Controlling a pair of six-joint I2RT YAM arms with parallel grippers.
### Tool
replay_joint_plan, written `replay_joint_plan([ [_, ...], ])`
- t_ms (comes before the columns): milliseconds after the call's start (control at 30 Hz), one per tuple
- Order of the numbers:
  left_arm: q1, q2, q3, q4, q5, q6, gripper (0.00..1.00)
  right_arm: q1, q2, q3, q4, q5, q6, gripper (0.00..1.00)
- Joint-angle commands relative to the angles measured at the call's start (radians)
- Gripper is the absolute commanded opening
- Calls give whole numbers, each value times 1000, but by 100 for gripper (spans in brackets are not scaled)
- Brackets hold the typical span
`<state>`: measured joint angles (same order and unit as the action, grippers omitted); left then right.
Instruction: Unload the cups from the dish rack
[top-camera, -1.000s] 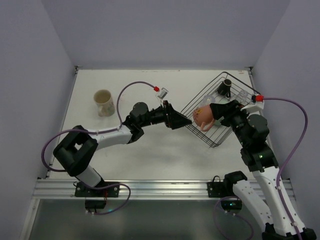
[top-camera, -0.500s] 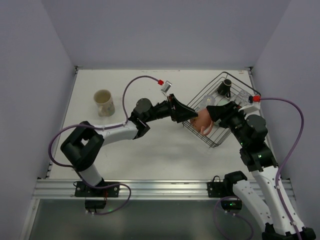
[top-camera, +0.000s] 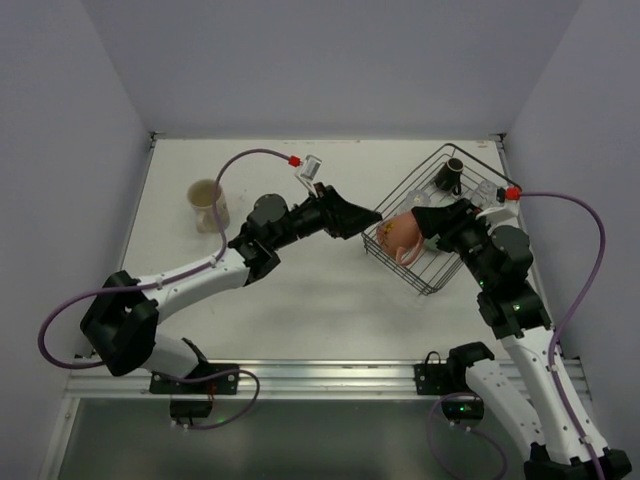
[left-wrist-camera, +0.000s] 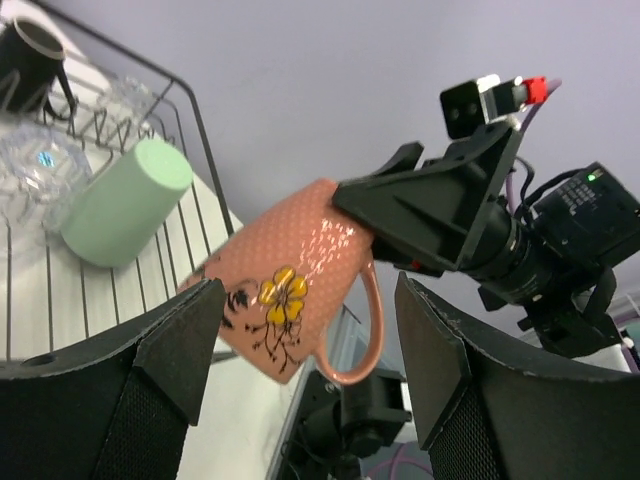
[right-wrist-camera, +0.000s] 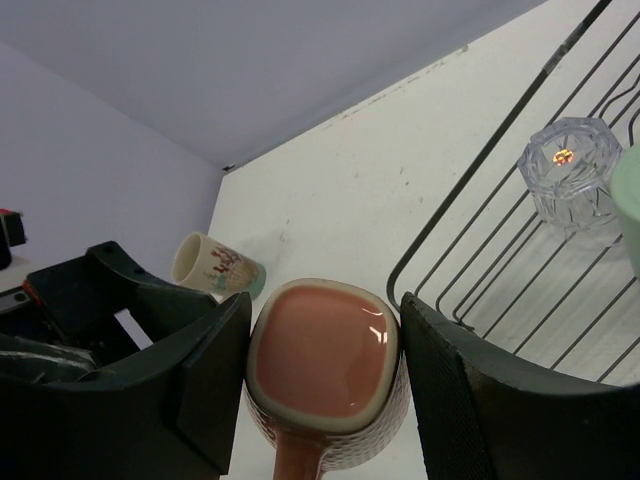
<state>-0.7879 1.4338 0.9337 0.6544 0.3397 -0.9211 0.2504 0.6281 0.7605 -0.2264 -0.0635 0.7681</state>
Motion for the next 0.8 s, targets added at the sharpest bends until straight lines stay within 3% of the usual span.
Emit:
replay_joint_plan([
  [0,-8,-9,-48,-97,54,-68,75,-5,-7,14,151,-4,51,31],
  [167,-7,-68,-124,-147,27,-113,75,-7,-18,26,163,8,62,31],
  [600,-37,37,-148,334,91,-338,75,-8,-4,-6,220,-41,117,31],
  [767,-51,91,-133,404,108,-404,74,-7,-5,-20,220,-44,126,31],
])
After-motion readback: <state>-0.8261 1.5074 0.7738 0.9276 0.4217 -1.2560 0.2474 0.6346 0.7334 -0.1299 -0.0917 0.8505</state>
